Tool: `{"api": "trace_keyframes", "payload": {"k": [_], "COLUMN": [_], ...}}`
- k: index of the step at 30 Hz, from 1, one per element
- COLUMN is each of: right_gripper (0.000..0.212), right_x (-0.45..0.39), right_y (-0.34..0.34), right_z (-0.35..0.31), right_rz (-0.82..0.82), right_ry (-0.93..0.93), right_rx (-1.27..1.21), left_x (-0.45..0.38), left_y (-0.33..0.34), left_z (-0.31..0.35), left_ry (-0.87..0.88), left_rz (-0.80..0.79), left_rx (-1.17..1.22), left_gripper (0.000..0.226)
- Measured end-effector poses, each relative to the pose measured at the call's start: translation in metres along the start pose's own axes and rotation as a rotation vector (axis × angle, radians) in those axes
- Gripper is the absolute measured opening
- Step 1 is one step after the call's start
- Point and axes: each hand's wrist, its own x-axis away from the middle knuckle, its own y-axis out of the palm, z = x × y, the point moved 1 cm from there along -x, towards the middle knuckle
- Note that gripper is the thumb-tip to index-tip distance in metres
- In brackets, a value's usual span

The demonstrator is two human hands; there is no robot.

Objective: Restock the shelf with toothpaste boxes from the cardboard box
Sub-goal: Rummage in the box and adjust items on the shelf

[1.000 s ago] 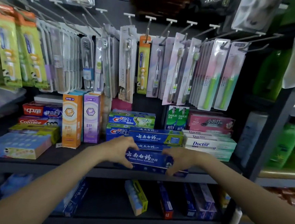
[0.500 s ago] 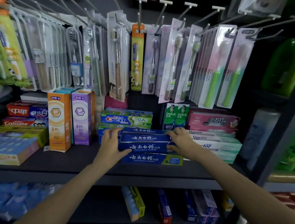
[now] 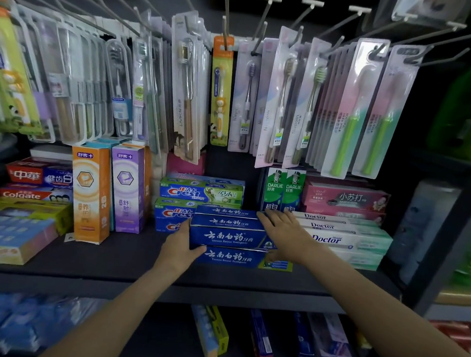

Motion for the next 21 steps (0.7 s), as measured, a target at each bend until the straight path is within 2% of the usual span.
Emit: {"api": "trace_keyframes", "payload": {"k": [4, 10, 17, 21], "right_gripper": [0.101, 0.097, 0.096, 0.097], "right_x": [-0.005, -0.003, -0.004, -0.006], "right_y": [0.002, 0.005, 0.007, 0.004], "right_z": [-0.003, 0.001, 0.005, 0.002], "right_rz": [0.008, 0.007, 0.016, -0.018], "right_ry": [0.030, 0.018, 0.019, 0.031], "right_rx": [-0.024, -0.059, -0.012, 0.022], "left_x": [-0.005, -0.007, -0.009, -0.012], "left_y": [0.002, 0.005, 0.002, 0.000], "left_z": [0.002, 0.001, 0.003, 0.000], "left_ry": [-0.017, -0.001, 0.005, 0.014], "left_rz": [0.046, 0.060, 0.028, -0.002], "left_rx": [-0.067, -0.125, -0.103, 0.004], "left_gripper": [0.066, 0.063, 0.057, 0.058]}}
